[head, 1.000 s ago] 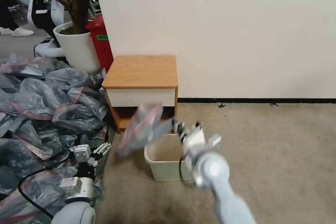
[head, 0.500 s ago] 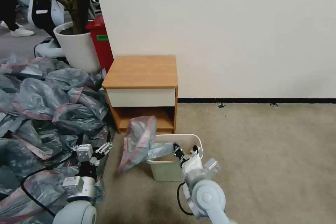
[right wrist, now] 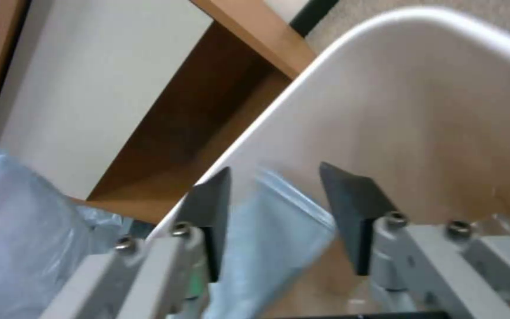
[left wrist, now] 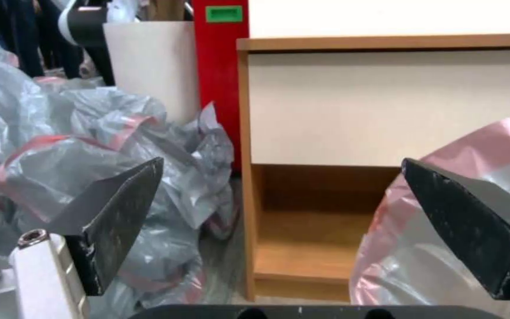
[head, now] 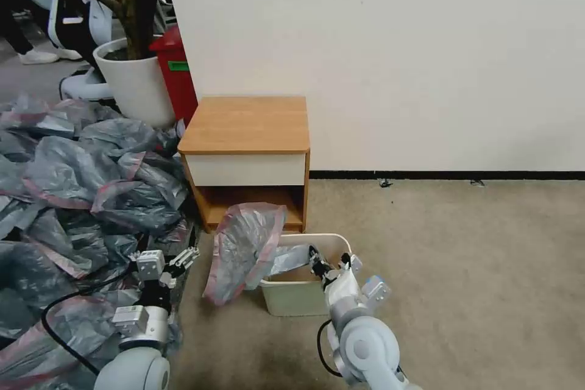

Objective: Pick up the garbage bag from the table and place it over the trash can.

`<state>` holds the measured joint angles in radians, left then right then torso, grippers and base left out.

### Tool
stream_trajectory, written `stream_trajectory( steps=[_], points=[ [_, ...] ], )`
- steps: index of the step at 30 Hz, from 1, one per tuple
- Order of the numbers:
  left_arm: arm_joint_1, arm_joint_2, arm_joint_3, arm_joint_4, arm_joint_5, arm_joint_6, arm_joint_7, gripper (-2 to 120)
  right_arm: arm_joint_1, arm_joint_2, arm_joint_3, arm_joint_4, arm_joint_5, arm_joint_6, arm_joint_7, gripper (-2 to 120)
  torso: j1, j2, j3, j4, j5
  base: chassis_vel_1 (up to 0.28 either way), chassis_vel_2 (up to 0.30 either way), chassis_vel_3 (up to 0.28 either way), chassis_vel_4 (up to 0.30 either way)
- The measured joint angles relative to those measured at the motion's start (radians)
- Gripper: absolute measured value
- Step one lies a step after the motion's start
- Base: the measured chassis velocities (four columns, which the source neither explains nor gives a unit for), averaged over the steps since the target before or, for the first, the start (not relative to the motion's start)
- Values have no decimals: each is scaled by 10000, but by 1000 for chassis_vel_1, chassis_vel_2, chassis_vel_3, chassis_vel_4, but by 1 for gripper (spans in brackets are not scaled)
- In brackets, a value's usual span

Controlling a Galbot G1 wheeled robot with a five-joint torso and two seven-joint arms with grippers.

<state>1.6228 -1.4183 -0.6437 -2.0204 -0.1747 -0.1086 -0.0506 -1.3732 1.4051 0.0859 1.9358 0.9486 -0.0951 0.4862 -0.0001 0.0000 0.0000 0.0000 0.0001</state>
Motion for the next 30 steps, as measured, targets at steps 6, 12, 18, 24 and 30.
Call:
stream_trajectory(
  steps=[6,12,18,24,30],
  points=[
    [16,16,91,-7,28,-3,84,100,-31,-53,22,300,-168,5,-5,62,0,0,0,0,0,0,0,0,0],
    [-17,45,230,-7,45,-3,264,100,1,-71,134,907,-229,-59,9,87,1,0,0,0,0,0,0,0,0],
    [-126,93,323,-76,-53,-1,553,100,-39,-210,407,1475,-301,-104,42,97,0,0,0,0,-2,0,0,0,0],
    [-37,359,307,-623,-1588,318,1424,100,-128,-283,706,1883,-277,-132,72,98,1,0,0,0,-1,0,0,0,0],
    [426,818,126,-1507,-4335,2238,4747,100,-199,-369,1050,2133,-207,-157,221,98,0,0,0,0,1,0,0,0,0]
  ],
)
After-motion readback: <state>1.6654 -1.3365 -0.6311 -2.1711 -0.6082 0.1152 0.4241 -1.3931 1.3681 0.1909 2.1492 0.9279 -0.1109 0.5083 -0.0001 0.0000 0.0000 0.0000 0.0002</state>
